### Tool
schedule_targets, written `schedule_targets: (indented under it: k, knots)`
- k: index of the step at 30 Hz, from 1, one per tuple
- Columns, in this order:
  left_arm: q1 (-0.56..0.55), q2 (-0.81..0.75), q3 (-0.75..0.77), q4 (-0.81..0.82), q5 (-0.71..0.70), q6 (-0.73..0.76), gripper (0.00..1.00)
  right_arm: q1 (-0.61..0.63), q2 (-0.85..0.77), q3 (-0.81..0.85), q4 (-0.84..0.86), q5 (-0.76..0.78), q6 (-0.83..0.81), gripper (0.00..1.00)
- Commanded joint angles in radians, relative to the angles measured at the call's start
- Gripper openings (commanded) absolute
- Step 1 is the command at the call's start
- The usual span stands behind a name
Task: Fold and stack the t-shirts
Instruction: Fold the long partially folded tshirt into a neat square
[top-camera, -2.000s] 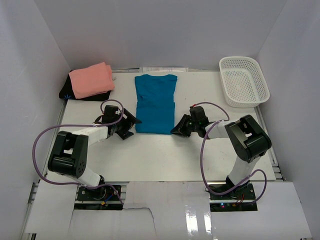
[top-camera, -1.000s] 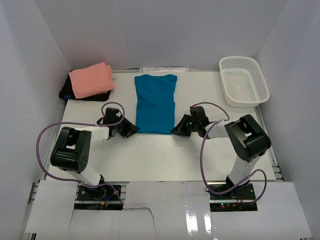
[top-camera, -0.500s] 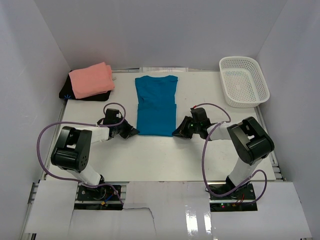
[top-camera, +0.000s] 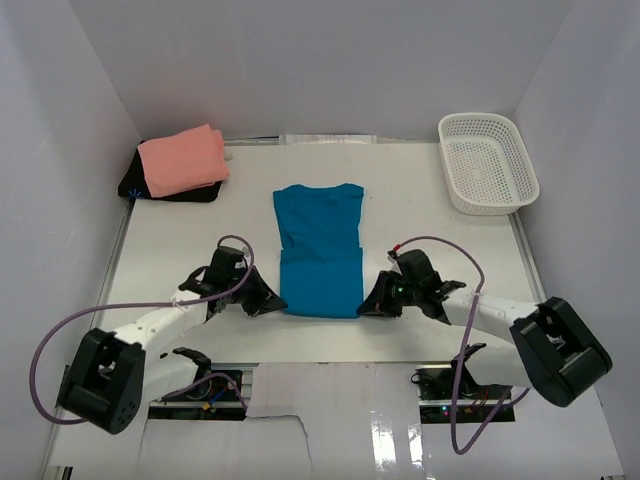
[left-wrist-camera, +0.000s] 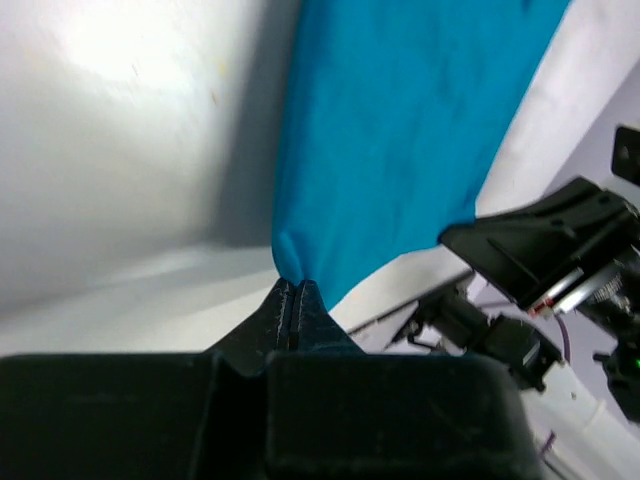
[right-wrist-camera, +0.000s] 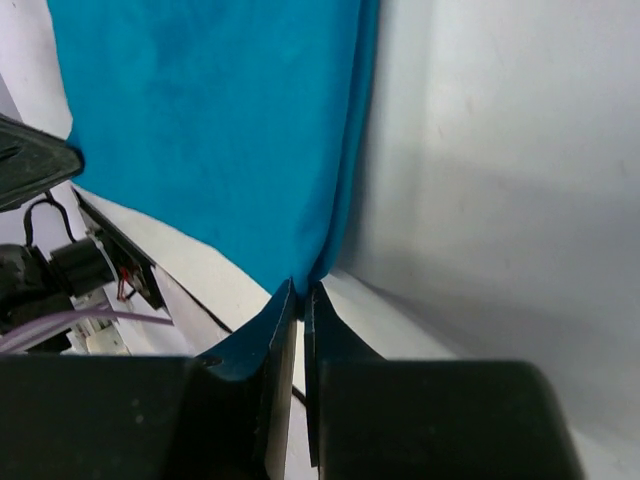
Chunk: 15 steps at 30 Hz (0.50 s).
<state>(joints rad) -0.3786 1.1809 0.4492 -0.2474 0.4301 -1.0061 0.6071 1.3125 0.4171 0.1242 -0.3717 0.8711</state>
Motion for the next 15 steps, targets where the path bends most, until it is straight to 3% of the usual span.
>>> schedule_targets:
  k: [1, 6, 15]
  knots:
    - [-0.054, -0.131, -0.047, -0.117, 0.041, -0.078, 0.0, 0.017, -0.129, -0.067, -0.112, -0.012, 0.012, 0.08]
    - [-0.074, -0.245, -0.052, -0.219, 0.035, -0.103, 0.0, 0.031, -0.313, -0.064, -0.28, -0.016, 0.005, 0.1]
    - [-0.075, -0.291, 0.046, -0.332, 0.052, -0.097, 0.0, 0.033, -0.358, 0.138, -0.517, -0.026, -0.101, 0.11]
